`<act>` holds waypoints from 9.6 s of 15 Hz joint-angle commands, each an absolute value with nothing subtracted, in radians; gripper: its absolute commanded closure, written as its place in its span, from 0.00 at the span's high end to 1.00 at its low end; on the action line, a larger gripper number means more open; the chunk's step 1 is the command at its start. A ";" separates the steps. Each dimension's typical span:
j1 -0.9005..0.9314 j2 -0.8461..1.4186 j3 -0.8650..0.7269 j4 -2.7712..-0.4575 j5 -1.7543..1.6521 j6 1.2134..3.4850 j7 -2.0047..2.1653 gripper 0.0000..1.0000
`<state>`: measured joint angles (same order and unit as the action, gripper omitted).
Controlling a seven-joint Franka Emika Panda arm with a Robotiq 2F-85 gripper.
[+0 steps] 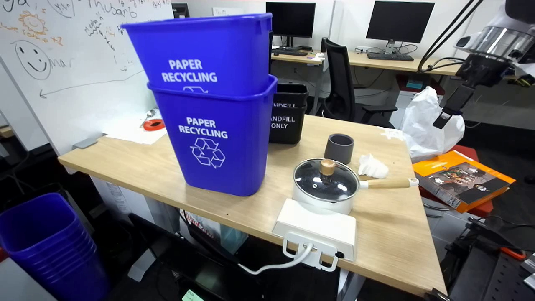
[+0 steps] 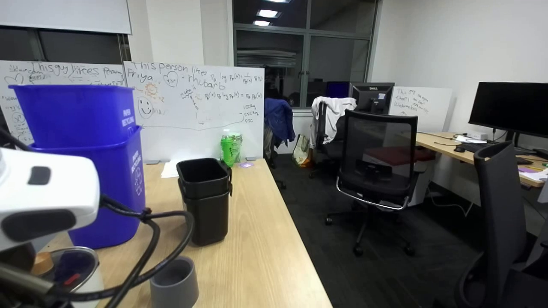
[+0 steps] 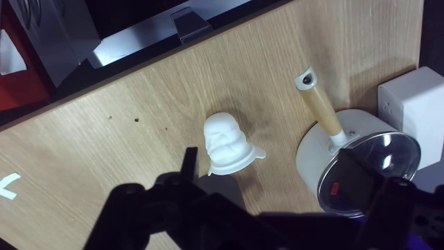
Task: Put the grey vessel inside the black waste bin
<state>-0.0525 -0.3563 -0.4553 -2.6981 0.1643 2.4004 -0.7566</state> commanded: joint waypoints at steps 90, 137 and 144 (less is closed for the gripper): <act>0.061 0.524 -0.292 -2.128 1.443 2.755 -2.011 1.00; 0.093 0.581 -0.316 -1.686 1.723 2.957 -2.333 0.04; 0.108 0.632 -0.365 -1.578 2.074 2.935 -2.680 0.04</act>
